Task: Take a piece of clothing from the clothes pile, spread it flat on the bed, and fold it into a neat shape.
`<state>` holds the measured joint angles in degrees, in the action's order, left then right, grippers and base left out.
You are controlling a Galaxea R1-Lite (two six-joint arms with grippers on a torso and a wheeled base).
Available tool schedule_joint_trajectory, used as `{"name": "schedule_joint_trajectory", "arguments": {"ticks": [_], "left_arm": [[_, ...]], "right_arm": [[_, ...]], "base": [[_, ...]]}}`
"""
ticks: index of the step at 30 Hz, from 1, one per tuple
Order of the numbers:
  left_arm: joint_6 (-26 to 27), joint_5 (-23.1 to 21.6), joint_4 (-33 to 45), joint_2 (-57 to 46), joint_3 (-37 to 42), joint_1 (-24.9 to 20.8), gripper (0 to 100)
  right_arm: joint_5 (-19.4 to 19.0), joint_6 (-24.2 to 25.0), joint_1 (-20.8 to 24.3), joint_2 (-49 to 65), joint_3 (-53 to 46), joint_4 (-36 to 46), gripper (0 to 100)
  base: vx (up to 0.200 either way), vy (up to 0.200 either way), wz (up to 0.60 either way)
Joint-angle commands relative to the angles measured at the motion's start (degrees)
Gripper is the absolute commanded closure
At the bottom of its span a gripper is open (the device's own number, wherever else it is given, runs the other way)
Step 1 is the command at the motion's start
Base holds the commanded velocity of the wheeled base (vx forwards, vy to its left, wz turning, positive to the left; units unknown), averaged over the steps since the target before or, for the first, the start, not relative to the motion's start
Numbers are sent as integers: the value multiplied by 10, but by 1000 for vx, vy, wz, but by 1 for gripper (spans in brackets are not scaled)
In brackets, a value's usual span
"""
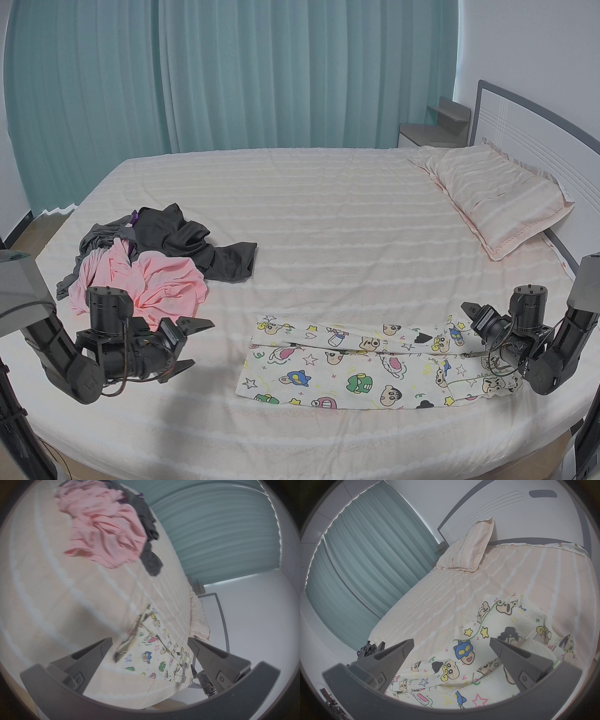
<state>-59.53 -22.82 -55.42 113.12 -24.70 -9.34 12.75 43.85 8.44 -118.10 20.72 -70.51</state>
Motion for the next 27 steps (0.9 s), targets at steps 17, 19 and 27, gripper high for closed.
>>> {"name": "schedule_joint_trajectory", "arguments": {"ticks": [17,19,27], "left_arm": [[184,79,0,209,-276,-122,0],[208,79,-1,222,-281,-121,0],[227,78,0,237,-298,-121,0]], "right_arm": [[-1,0,30,6,-22,-36,0],[-1,0,32,6,-23,-36,0],[-4,1,33,3,-23,-36,0]], "base": [[0,0,0],[0,0,0],[0,0,0]]}}
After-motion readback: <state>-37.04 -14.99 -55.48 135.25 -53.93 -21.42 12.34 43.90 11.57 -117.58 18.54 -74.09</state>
